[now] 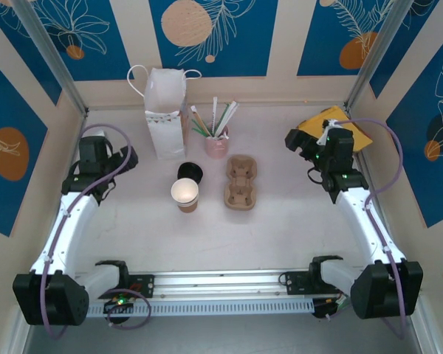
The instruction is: Pack the takeout coffee
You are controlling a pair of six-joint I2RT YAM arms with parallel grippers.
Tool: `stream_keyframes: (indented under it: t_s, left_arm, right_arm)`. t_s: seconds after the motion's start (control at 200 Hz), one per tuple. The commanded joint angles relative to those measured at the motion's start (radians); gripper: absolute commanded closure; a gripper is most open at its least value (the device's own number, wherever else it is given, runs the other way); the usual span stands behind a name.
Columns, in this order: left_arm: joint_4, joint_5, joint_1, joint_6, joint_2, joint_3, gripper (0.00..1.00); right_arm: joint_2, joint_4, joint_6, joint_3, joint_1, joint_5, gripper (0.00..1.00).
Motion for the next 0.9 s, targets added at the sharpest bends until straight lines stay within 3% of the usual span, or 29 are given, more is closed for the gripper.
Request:
stream_keyframes:
  t_s: [0.0,0.12,0.295,0.405,0.58,0.895]
  left_arm:
    - [-0.198,0.144,-0.021,-0.100,-0.014,0.028,0.15]
    - [-0.244,0.172,-0.101,-0.160,-0.030,0.018,0.22]
    - [-0.340,0.115,-0.248,-0.211,-0.021,0.053,0.28]
    - [-0.370,0.106,-0.319,-0.238,0.023,0.082,0.30]
    - [-0.397,0.067,-0.443,-0.244,0.140,0.178,0.44]
    - [-0.441,0.061,-0.495,-0.205,0.312,0.265,0.64]
  right_arm:
    - [0.009,-0.118,-0.030,0.061,0.078,-0.038,0.01]
    - [0.015,-0.123,-0.072,0.091,0.169,-0.044,0.01]
    - [0.048,-0.181,-0.143,0.135,0.272,0.000,0.01]
    - [0.044,-0.151,-0.141,0.099,0.305,0.023,0.01]
    - [0.038,-0.131,-0.146,0.060,0.332,0.035,0.01]
    - [-0.006,-0.148,-0.140,0.028,0.361,0.072,0.01]
